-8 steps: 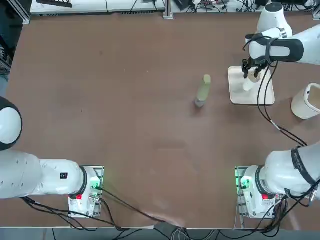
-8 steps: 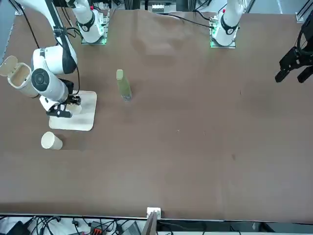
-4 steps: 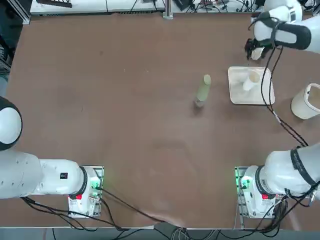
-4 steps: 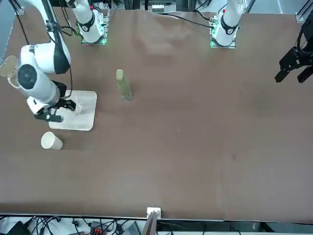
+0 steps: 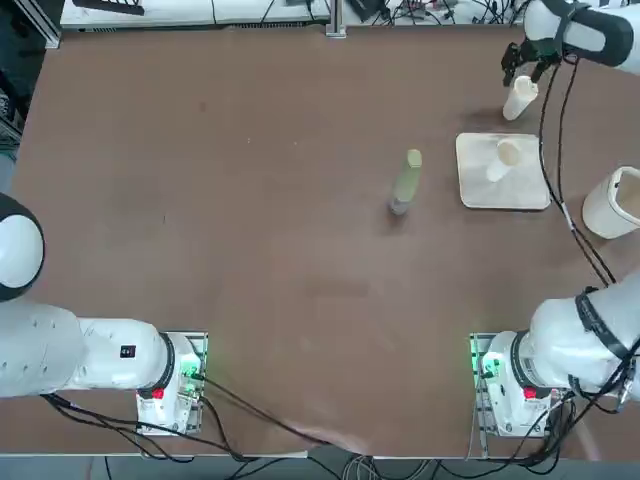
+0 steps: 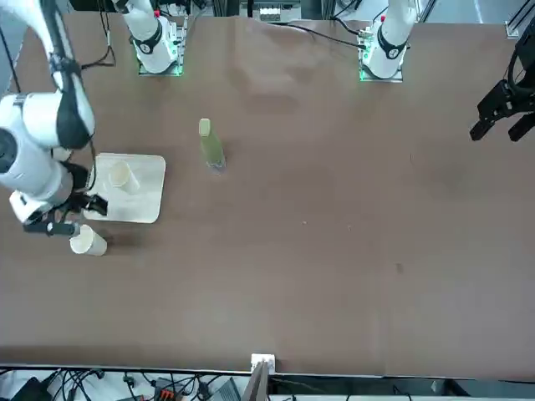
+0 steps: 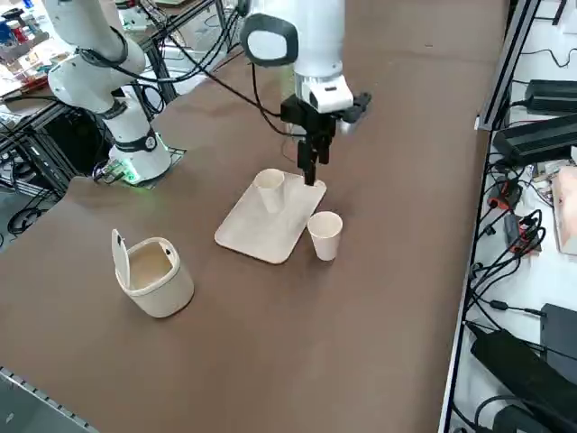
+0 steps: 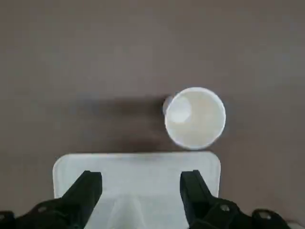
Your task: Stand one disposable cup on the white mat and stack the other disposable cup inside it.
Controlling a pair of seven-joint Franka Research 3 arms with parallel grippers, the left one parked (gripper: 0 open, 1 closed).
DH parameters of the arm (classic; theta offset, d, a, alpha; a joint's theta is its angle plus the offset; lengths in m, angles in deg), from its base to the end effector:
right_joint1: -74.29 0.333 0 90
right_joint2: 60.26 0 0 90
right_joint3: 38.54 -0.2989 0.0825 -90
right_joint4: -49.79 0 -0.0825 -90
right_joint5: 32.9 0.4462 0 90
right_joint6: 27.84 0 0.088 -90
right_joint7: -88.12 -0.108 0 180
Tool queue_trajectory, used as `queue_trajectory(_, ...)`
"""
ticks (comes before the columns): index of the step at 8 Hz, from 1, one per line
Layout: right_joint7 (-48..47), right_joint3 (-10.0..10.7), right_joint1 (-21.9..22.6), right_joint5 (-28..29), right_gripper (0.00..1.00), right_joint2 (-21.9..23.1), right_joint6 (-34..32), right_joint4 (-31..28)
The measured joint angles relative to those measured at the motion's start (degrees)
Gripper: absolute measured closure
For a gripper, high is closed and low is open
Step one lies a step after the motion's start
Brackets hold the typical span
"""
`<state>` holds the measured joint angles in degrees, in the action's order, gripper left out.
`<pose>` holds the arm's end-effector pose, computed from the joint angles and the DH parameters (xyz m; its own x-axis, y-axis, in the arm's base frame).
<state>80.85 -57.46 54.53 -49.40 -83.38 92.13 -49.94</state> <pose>0.6961 -0.0380 0.3043 0.9997 -0.0181 -0.0145 -0.0162 -0.9926 0.1203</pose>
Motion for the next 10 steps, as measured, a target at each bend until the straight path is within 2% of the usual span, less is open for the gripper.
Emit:
queue_trajectory(3, 0.93, 0.16, -0.76, -4.08, 0.01, -8.69, 2.18, 4.97)
queue_trajectory(6, 0.96, 0.19, -1.05, -4.31, 0.11, -11.64, 6.82, 5.74)
queue_trajectory(7, 0.98, 0.22, -1.12, -4.34, 0.18, -11.82, 6.98, 5.85)
queue_trajectory(8, 0.99, 0.28, -1.26, -4.36, 0.38, -11.81, 6.99, 5.96)
queue_trajectory(10, 1.00, 0.32, -1.46, -4.67, 0.55, -11.82, 6.99, 5.99)
